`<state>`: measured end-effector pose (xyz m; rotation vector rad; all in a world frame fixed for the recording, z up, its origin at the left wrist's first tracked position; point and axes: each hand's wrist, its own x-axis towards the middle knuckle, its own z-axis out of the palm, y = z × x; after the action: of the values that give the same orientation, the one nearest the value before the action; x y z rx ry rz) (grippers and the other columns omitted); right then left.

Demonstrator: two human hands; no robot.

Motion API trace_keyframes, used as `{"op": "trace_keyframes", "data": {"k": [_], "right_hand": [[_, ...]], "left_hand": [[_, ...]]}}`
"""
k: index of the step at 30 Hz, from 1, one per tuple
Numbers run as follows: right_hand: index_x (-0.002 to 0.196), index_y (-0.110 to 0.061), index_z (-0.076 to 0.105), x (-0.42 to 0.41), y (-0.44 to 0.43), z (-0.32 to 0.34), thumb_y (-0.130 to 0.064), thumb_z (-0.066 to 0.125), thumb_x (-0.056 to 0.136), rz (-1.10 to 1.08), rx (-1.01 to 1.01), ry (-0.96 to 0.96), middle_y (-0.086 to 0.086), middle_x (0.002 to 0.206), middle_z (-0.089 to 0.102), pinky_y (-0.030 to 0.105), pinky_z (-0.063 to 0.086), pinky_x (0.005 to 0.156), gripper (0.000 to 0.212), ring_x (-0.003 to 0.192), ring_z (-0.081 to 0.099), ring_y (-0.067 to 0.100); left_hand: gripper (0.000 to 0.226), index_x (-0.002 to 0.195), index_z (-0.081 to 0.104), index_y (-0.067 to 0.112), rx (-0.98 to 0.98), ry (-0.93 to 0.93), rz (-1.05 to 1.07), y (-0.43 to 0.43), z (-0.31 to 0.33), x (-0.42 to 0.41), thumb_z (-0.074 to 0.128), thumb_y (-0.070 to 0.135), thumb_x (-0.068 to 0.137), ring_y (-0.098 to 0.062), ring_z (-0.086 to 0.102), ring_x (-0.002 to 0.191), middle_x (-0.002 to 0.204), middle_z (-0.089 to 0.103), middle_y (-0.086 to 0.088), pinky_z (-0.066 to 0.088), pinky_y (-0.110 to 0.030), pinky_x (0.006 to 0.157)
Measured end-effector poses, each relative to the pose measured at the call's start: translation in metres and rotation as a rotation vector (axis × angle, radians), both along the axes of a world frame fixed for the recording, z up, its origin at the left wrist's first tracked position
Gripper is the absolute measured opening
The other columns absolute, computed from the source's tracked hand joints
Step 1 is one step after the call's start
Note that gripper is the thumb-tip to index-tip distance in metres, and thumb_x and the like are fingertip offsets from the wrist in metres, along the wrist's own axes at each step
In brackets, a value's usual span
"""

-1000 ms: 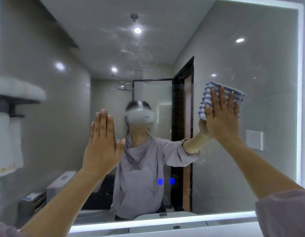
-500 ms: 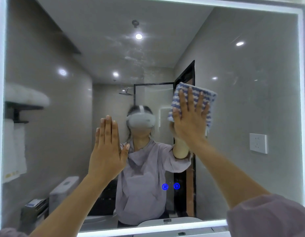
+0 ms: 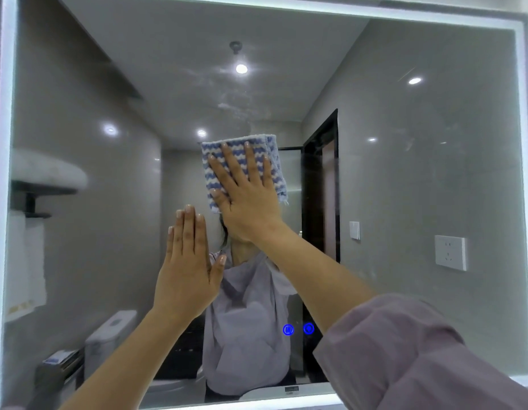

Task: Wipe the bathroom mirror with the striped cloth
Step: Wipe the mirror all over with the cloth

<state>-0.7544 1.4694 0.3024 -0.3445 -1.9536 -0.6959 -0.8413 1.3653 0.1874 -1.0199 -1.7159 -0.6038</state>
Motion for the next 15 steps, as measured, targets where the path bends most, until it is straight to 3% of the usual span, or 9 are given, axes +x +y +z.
{"op": "trace_keyframes", "data": {"k": [4, 10, 15], "right_hand": [[0.153, -0.027, -0.005, 0.009, 0.010, 0.004, -0.047, 0.016, 0.102, -0.038, 0.057, -0.009, -0.002, 0.161, -0.010, 0.045, -0.016, 0.117, 0.059, 0.147, -0.017, 0.027], [0.152, -0.029, -0.005, 0.039, 0.044, 0.010, -0.048, 0.015, 0.101, -0.054, 0.037, 0.065, -0.002, 0.162, -0.006, 0.046, -0.009, 0.119, 0.058, 0.147, -0.012, 0.028], [0.153, -0.027, -0.003, 0.082, 0.086, 0.016, -0.049, 0.011, 0.100, -0.090, -0.037, 0.156, -0.001, 0.162, -0.006, 0.050, -0.003, 0.119, 0.059, 0.148, -0.009, 0.028]], "left_hand": [[0.080, 0.148, -0.008, 0.000, -0.003, -0.022, 0.007, 0.000, 0.000, 0.001, 0.013, 0.054, 0.092, -0.028, -0.013, 0.147, 0.158, -0.015, -0.017, 0.001, -0.043, 0.120], [0.080, 0.149, -0.004, -0.002, -0.010, -0.007, 0.013, -0.003, 0.002, 0.002, 0.014, 0.053, 0.093, -0.028, -0.011, 0.148, 0.159, -0.011, -0.018, -0.011, -0.033, 0.120], [0.081, 0.149, -0.004, -0.001, -0.005, -0.007, 0.006, -0.002, 0.002, 0.002, 0.014, 0.054, 0.092, -0.027, -0.012, 0.148, 0.159, -0.012, -0.017, -0.010, -0.035, 0.120]]}}
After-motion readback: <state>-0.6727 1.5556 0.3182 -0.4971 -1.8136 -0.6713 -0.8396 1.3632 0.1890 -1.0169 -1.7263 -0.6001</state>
